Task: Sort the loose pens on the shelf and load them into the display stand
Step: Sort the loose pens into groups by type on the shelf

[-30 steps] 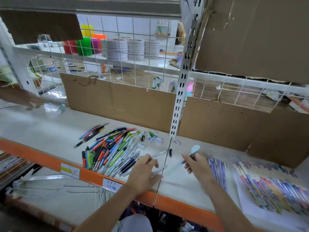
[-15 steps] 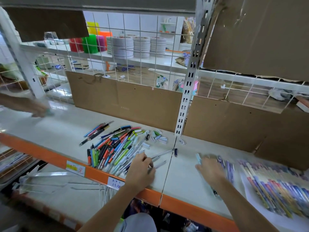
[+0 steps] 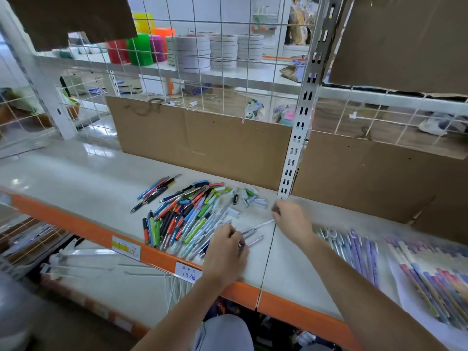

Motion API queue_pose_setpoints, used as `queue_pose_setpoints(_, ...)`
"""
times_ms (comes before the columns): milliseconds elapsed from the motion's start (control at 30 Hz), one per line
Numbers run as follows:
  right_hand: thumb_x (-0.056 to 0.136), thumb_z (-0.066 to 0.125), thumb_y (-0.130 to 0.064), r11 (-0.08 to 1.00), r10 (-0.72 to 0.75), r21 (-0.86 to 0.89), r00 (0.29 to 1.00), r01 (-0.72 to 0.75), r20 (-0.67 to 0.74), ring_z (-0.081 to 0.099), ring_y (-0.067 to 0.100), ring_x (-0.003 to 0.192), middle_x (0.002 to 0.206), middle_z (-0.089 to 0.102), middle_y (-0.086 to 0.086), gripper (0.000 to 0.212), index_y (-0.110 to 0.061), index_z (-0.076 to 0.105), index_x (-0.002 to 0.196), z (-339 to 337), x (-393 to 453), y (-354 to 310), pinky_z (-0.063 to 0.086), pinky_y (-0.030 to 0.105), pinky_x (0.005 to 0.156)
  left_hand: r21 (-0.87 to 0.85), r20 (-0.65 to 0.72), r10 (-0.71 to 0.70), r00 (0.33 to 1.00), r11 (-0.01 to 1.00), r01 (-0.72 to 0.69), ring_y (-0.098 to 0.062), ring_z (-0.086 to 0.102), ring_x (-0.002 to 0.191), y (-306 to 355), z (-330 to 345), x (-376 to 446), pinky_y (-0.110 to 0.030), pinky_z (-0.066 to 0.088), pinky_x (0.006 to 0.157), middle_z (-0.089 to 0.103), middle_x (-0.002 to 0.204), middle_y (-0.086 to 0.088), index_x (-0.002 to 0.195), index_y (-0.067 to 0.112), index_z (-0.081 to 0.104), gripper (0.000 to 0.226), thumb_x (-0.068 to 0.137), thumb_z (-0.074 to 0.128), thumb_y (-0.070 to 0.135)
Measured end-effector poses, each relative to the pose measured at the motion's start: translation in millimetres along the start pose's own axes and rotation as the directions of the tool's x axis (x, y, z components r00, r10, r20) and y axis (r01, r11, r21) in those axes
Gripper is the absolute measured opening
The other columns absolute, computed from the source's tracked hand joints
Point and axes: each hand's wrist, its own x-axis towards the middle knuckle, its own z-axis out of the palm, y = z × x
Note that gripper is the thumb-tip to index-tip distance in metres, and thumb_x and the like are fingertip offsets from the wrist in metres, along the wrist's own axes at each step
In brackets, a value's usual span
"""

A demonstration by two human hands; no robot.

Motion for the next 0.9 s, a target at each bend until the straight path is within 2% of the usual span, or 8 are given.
queue_pose_setpoints(100, 0.095, 0.048, -0.021, 0.999, -0.026, -0.020, 0.999, 0.025, -0.022, 0.054, 0.025, 0.105, 0.114, 0.058, 0.007, 0.021, -0.012, 0.059, 0.111, 9.3, 21.2, -12.6, 0.046, 0.037, 0.084, -0.004, 0.001, -0.004, 1.000, 1.000, 0.004, -0.009, 0.042, 0.092, 1.1, -1.0, -0.9, -0.022, 0.041, 0.086, 0.044, 0.096, 0.007, 0.094, 0.017, 0.061, 0.015, 0.091, 0.052, 0.029)
queue_pose_setpoints(233, 0.097, 0.048, -0.027, 0.994, 0.021, -0.110, 0.996, -0.011, 0.083, 0.046, 0.027, 0.119, 0.126, 0.052, 0.008, 0.033, -0.012, 0.053, 0.126, 22.8, 34.7, -18.3, 0.040, 0.039, 0.093, 0.001, 0.012, 0.012, 1.000, 1.000, -0.012, -0.010, 0.041, 0.092, 2.1, -2.9, -1.3, -0.021, 0.040, 0.085, 0.045, 0.096, 0.006, 0.094, 0.017, 0.060, 0.016, 0.091, 0.049, 0.029)
queue_pose_setpoints(400, 0.095, 0.047, -0.022, 0.979, 0.021, -0.203, 0.998, -0.007, 0.065, 0.045, 0.028, 0.118, 0.122, 0.054, 0.011, 0.026, -0.009, 0.053, 0.117, 25.4, 27.6, -17.1, 0.039, 0.039, 0.097, 0.005, -0.004, 0.030, 1.000, 1.000, -0.030, -0.009, 0.042, 0.087, 1.4, -3.7, -0.4, -0.019, 0.039, 0.080, 0.047, 0.092, 0.006, 0.092, 0.015, 0.061, 0.015, 0.091, 0.051, 0.026)
queue_pose_setpoints(500, 0.092, 0.050, -0.012, 0.987, 0.094, 0.136, 0.995, -0.088, -0.033, 0.053, 0.028, 0.099, 0.097, 0.056, 0.010, 0.004, -0.009, 0.051, 0.095, 15.4, 6.5, -14.4, 0.036, 0.030, 0.074, -0.001, -0.015, 0.052, 0.999, 0.999, -0.052, -0.011, 0.042, 0.083, 0.0, -4.3, -0.7, -0.021, 0.038, 0.077, 0.048, 0.088, 0.005, 0.088, 0.015, 0.058, 0.013, 0.091, 0.052, 0.025)
queue_pose_setpoints(600, 0.090, 0.058, -0.010, 0.838, 0.224, 0.515, 0.974, -0.179, -0.026, 0.055, 0.019, 0.086, 0.091, 0.058, 0.003, 0.007, -0.011, 0.051, 0.091, 3.3, -29.8, -9.2, 0.036, 0.026, 0.072, -0.030, 0.002, 0.052, 0.999, 0.998, -0.052, -0.012, 0.043, 0.081, 2.0, -8.2, -1.5, -0.025, 0.038, 0.074, 0.047, 0.085, 0.007, 0.087, 0.017, 0.053, 0.012, 0.093, 0.048, 0.026)
queue_pose_setpoints(667, 0.089, 0.061, -0.012, 0.700, 0.259, 0.686, 0.966, -0.197, 0.012, 0.057, 0.011, 0.078, 0.087, 0.060, 0.000, 0.005, -0.012, 0.056, 0.091, 0.0, -57.7, -5.9, 0.040, 0.023, 0.070, -0.068, 0.004, 0.077, 0.997, 0.995, -0.076, -0.012, 0.048, 0.077, 3.5, -11.5, -2.7, -0.026, 0.041, 0.069, 0.053, 0.083, 0.005, 0.088, 0.017, 0.053, 0.014, 0.095, 0.046, 0.027)
queue_pose_setpoints(767, 0.090, 0.061, -0.017, 0.551, 0.302, 0.797, 0.950, -0.247, 0.085, 0.054, 0.007, 0.061, 0.074, 0.058, -0.001, 0.002, -0.016, 0.063, 0.089, 3.3, -92.1, 0.8, 0.042, 0.019, 0.057, -0.115, 0.045, 0.103, 0.994, 0.989, -0.098, -0.009, 0.055, 0.068, 3.9, -14.8, -5.4, -0.023, 0.045, 0.062, 0.058, 0.079, 0.005, 0.095, 0.018, 0.053, 0.015, 0.097, 0.044, 0.030)
queue_pose_setpoints(900, 0.091, 0.060, -0.014, 0.453, 0.312, 0.858, 0.945, -0.241, 0.100, 0.049, 0.005, 0.053, 0.066, 0.055, 0.001, 0.004, -0.016, 0.064, 0.090, 8.0, -111.9, 9.1, 0.040, 0.015, 0.051, -0.143, 0.086, 0.199, 0.976, 0.972, -0.186, -0.008, 0.055, 0.063, 2.5, -14.0, -7.6, -0.026, 0.047, 0.059, 0.054, 0.083, 0.015, 0.099, 0.021, 0.051, 0.013, 0.097, 0.044, 0.032)
